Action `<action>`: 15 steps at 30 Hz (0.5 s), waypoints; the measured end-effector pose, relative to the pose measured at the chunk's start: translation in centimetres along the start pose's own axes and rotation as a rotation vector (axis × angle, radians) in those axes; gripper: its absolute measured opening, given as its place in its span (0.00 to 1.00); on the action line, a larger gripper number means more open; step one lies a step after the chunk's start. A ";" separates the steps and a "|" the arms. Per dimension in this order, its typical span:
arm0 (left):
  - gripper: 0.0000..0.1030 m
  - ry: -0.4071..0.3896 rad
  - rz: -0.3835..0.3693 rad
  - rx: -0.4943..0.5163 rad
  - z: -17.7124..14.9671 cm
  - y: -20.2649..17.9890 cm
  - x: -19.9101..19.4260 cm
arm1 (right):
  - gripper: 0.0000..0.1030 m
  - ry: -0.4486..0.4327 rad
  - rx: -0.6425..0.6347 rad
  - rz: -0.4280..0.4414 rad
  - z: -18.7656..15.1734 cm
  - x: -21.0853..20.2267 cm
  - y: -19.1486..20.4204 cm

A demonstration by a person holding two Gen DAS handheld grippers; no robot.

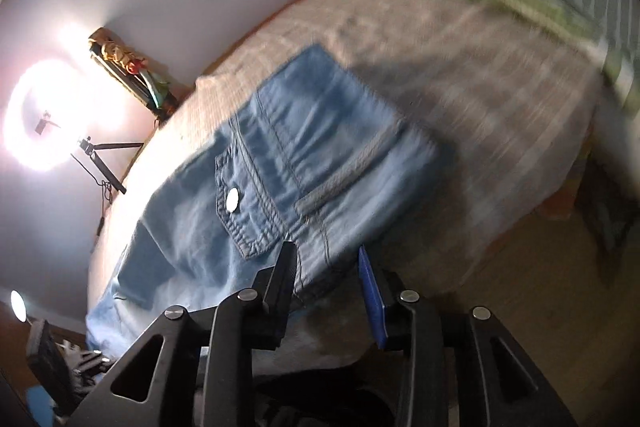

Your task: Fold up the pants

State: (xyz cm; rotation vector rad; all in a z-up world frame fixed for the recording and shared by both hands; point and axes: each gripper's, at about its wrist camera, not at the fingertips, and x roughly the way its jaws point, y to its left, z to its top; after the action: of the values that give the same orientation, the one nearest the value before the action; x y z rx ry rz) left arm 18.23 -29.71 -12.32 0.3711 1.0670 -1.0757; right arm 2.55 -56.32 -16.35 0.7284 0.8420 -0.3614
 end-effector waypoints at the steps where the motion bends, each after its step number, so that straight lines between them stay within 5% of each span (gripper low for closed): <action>1: 0.25 -0.016 -0.001 -0.011 0.0 0.4 -0.8 | 0.40 -0.028 -0.030 0.000 0.4 -0.9 0.3; 6: 0.25 -0.095 0.054 -0.088 1.9 3.3 -3.5 | 0.44 -0.110 -0.148 0.003 3.7 -2.9 1.9; 9: 0.25 -0.122 0.071 -0.142 3.6 5.2 -3.9 | 0.74 -0.130 -0.211 0.024 6.6 -1.8 3.1; 15: 0.25 -0.104 0.073 -0.162 9.0 7.6 -1.7 | 0.75 -0.076 -0.286 0.004 12.2 4.6 3.5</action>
State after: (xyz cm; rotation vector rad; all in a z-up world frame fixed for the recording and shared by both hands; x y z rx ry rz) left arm 29.24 -31.54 -8.27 0.2208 1.0322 -0.9270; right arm 14.00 -62.54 -12.97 0.4483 0.7995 -0.2564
